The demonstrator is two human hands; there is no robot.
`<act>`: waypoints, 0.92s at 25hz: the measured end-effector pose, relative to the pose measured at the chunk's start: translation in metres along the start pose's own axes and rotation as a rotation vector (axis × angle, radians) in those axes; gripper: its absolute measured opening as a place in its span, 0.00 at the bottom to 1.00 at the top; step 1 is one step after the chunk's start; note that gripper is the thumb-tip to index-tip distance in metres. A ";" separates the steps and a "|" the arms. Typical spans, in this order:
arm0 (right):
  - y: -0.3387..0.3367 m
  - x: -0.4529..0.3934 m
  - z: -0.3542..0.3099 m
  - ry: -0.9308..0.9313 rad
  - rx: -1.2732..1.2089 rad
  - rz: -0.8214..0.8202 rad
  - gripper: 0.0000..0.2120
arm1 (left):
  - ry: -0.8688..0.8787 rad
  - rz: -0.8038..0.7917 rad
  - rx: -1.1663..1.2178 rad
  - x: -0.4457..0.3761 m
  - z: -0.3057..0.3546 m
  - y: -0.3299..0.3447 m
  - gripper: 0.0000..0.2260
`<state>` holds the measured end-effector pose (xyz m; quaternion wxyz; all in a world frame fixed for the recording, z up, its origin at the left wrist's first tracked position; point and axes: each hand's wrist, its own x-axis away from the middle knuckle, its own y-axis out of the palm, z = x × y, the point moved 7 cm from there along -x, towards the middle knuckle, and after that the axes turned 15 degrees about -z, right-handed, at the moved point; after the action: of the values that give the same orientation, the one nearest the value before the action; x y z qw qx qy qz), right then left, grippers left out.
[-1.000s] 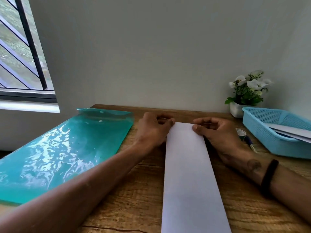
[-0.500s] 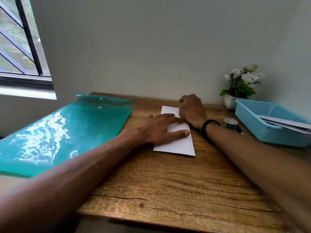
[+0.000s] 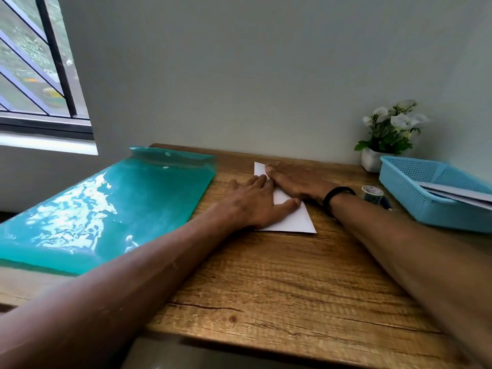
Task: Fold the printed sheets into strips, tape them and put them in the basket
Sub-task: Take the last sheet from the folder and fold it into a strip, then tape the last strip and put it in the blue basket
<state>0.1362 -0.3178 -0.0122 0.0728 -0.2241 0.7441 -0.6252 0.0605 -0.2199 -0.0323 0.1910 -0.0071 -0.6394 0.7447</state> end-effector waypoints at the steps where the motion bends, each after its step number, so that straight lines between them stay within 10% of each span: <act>1: 0.000 -0.001 -0.001 0.011 0.027 -0.002 0.26 | -0.020 -0.010 -0.005 0.000 0.000 0.000 0.42; 12: 0.024 0.110 0.011 -0.028 0.208 -0.017 0.30 | -0.078 -0.026 -0.021 0.002 0.000 0.000 0.30; 16: -0.024 0.156 0.075 0.133 0.150 0.362 0.40 | 0.030 0.231 0.172 0.014 -0.001 -0.016 0.30; 23: -0.021 0.131 0.112 0.220 0.084 0.319 0.37 | 0.316 0.468 0.205 0.029 0.023 -0.032 0.27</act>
<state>0.0678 -0.4764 0.0078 0.0986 -0.0306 0.7470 -0.6568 0.0363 -0.2294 0.0092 0.1109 -0.2509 -0.5040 0.8190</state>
